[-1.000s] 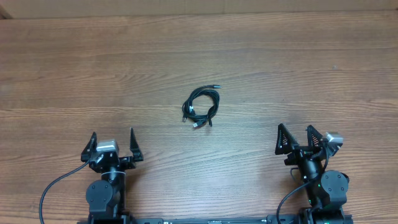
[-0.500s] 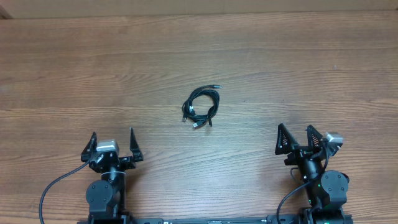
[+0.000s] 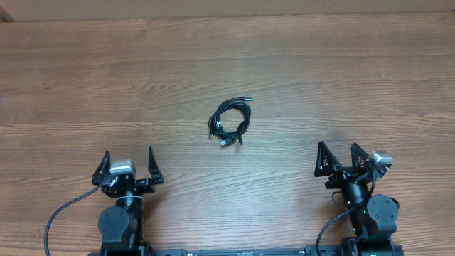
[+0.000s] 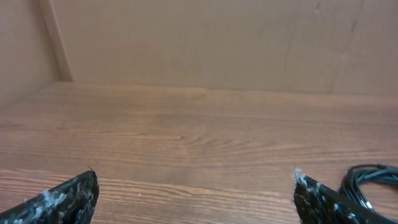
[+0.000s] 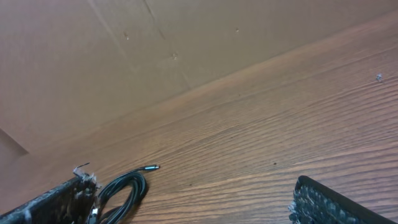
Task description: Untangle cables
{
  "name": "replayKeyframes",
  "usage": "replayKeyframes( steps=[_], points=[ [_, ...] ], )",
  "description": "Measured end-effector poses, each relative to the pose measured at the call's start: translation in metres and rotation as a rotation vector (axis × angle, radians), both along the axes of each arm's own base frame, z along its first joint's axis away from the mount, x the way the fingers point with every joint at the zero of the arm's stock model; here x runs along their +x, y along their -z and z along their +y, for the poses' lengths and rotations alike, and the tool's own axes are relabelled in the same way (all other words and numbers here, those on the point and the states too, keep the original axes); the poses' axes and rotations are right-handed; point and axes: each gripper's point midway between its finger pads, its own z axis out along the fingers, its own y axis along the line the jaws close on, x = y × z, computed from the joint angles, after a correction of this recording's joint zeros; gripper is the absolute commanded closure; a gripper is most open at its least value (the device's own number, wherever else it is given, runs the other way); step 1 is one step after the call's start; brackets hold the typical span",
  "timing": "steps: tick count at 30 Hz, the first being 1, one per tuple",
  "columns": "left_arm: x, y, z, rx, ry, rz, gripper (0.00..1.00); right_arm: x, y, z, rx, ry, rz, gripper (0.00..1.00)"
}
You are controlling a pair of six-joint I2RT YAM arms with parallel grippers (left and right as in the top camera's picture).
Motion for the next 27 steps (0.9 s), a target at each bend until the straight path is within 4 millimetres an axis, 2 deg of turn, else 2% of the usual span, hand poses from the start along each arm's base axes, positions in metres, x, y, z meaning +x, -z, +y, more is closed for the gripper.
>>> replayKeyframes(
  steps=[9,16,20,22,26,27],
  points=[
    [0.0,-0.008,0.002,0.001,-0.013,-0.032,0.0,0.0,0.0,0.0,0.001,0.0,0.0,0.0],
    [0.002,-0.014,-0.014,-0.004,0.08,-0.057,0.01,0.0,0.001,0.002,0.001,-0.012,0.003,0.0],
    [0.0,-0.005,-0.021,-0.01,0.123,0.005,0.0,-0.004,0.012,0.008,-0.03,-0.05,0.056,0.0],
    [-0.004,-0.007,-0.023,-0.013,0.136,0.034,0.0,-0.006,0.005,0.009,-0.036,-0.06,0.061,0.0],
    [-0.012,-0.051,-0.026,0.0,0.15,0.001,0.0,-0.011,-0.041,0.009,-0.044,-0.064,-0.002,0.0],
    [-0.012,-0.056,-0.027,0.0,0.155,0.003,0.0,-0.013,-0.047,0.009,-0.044,-0.065,0.004,0.0]
  ],
)
